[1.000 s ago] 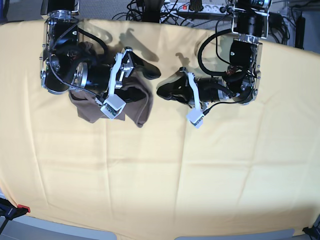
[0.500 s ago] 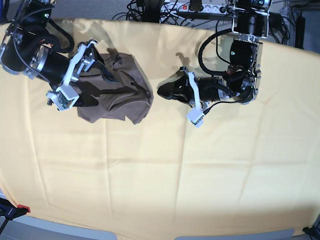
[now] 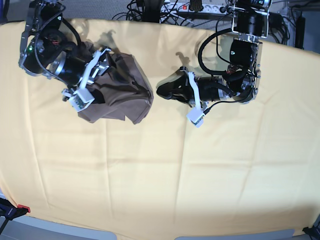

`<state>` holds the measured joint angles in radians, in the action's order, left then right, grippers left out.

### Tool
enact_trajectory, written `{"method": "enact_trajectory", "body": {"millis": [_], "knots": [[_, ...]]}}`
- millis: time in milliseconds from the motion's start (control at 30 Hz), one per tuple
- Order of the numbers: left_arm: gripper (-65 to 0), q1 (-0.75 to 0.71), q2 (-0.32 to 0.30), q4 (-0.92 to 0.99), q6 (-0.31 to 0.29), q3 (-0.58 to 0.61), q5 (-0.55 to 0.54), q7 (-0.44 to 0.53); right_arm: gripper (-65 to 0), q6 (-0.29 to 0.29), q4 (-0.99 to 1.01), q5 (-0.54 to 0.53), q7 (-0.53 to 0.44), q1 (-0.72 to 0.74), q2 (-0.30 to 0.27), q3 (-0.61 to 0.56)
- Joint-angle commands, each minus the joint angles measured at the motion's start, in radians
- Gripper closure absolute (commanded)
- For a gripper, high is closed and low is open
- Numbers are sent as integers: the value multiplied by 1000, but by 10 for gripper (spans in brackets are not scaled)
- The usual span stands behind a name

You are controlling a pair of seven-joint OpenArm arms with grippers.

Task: Fold the T-shirt properly
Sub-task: 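Fold the held end over toward the left gripper with the right gripper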

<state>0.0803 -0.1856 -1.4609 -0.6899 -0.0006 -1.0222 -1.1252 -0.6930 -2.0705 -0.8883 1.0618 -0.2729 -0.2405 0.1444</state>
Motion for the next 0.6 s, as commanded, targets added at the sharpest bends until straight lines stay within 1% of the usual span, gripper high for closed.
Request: {"method": "enact_trajectory", "body": {"millis": [0,33,67,133,167,233,333,400,567], "knots": [[0,17,-3,-18,-8,-3,-31,18,-413,-5,-15,-10,-30,16,-9,-8],[0,17,-3,-18,-8,-3,-31,18,-334,-5,-15,2,-30,23,-9,-18],[0,17,-3,-18,-8,-3,-31,18,-235,-5,-15,6,-30,28,-9,-24],[0,17,-3,-18,-8,-3,-31,18,-17,-5,-16,1,-30,38,-9,-26],[0,17,-3,-18,-8,-3,-31,18,0,-5,-16,-13,-30,38,-9,-26],[0,17,-3,-18,-8,-3,-31,18,0,-5,-19,-66,-29,37,-9,-26],[0,17,-3,-18,-8,-3,-31,18,0,-5,-27,-209,17,34,-6,-27],[0,17,-3,-18,-8,-3,-31,18,0,-5,-33,-267,47,35,8,-27],[0,17,-3,-18,-8,-3,-31,18,0,-5,-33,-275,50,35,93,-50]]}}
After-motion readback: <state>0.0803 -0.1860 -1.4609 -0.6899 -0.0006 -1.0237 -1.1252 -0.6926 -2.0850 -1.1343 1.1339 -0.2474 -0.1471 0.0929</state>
